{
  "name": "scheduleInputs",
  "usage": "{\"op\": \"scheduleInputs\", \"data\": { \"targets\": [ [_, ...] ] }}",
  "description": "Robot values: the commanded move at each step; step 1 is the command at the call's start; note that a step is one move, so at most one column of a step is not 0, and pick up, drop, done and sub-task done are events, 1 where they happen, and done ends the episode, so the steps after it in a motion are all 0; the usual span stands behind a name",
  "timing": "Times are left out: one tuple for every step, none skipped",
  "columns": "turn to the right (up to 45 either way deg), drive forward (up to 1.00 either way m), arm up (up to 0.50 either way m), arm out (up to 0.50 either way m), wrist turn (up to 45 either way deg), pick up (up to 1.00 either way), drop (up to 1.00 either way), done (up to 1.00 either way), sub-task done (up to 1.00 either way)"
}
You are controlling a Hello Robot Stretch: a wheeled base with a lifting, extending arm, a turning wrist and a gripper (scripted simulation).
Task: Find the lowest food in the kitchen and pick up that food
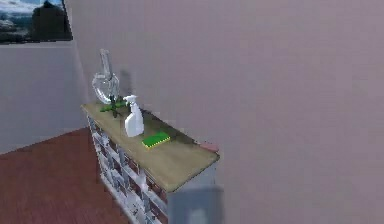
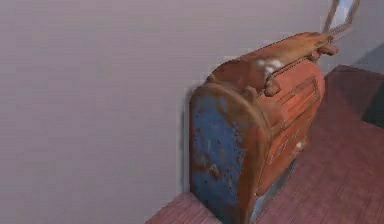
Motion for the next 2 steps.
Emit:
{"op": "scheduleInputs", "data": {
  "targets": [
    [-45.0, 0.0, 0.0, 0.0, 0.0, 0.0, 0.0, 0.0, 0.0],
    [-39.0, 0.0, 0.0, 0.0, 0.0, 0.0, 0.0, 0.0, 0.0]
  ]
}}
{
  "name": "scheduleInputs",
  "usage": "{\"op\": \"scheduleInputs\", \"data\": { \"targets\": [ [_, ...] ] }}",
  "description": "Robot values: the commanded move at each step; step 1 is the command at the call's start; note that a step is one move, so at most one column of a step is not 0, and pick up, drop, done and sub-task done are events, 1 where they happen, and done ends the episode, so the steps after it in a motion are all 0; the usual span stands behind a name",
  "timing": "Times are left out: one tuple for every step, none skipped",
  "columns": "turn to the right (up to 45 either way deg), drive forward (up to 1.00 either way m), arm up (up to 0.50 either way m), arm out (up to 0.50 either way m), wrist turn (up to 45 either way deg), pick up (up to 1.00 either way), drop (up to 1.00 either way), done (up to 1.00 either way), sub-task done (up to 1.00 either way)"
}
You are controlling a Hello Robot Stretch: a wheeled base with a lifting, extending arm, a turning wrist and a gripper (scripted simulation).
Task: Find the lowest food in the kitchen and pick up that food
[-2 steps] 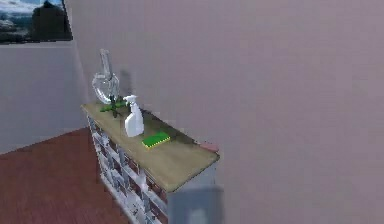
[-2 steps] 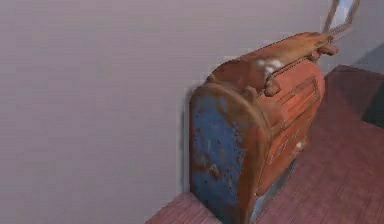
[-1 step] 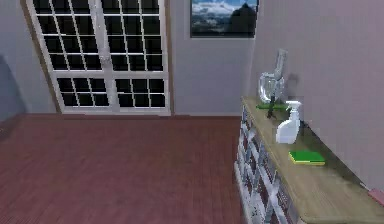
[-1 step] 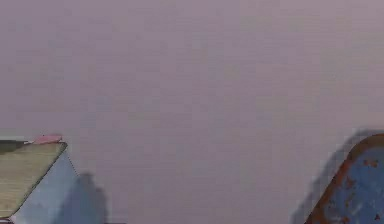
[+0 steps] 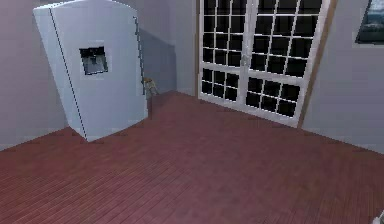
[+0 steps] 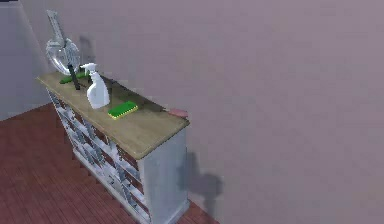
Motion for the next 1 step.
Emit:
{"op": "scheduleInputs", "data": {
  "targets": [
    [-6.0, 0.0, 0.0, 0.0, 0.0, 0.0, 0.0, 0.0, 0.0]
  ]
}}
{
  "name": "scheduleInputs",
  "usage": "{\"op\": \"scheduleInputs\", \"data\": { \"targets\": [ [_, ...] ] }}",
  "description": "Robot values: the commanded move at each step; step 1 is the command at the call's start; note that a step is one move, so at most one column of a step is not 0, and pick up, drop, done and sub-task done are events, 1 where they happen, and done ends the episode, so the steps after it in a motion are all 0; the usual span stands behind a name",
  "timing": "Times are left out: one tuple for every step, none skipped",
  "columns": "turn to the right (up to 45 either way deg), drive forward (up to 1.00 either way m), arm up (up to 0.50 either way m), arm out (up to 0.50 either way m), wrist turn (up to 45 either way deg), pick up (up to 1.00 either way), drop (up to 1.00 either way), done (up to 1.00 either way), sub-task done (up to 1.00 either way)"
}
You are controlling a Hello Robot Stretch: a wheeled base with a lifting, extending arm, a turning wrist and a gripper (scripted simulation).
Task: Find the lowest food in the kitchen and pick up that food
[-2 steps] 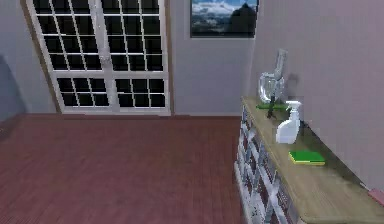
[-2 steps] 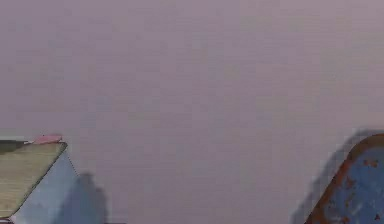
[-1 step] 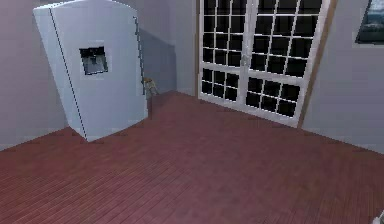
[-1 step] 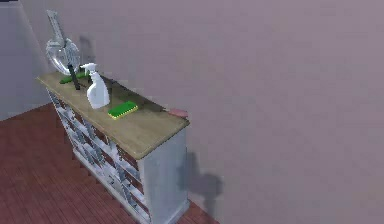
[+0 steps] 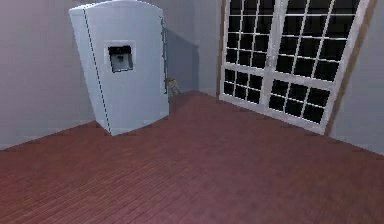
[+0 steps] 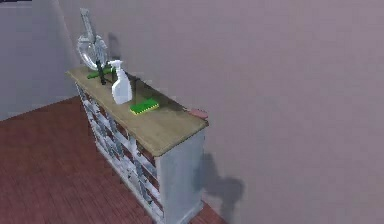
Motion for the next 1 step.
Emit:
{"op": "scheduleInputs", "data": {
  "targets": [
    [45.0, 0.0, 0.0, 0.0, 0.0, 0.0, 0.0, 0.0, 0.0]
  ]
}}
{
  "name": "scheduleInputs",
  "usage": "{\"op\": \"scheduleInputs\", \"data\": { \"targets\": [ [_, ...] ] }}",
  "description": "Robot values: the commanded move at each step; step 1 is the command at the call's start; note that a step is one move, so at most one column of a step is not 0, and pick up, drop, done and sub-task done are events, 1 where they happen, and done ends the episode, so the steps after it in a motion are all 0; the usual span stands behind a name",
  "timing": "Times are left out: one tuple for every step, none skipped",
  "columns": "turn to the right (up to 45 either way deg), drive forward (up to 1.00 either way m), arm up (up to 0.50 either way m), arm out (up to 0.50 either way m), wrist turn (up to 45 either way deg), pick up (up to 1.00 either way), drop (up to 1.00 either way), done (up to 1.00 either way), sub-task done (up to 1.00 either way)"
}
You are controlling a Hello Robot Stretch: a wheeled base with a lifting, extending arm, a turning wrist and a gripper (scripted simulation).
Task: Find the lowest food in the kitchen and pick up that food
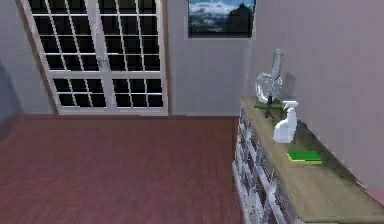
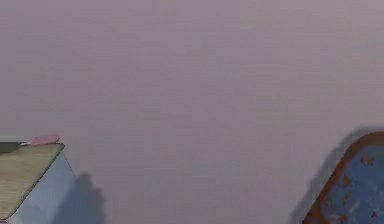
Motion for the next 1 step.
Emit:
{"op": "scheduleInputs", "data": {
  "targets": [
    [45.0, 0.0, 0.0, 0.0, 0.0, 0.0, 0.0, 0.0, 0.0]
  ]
}}
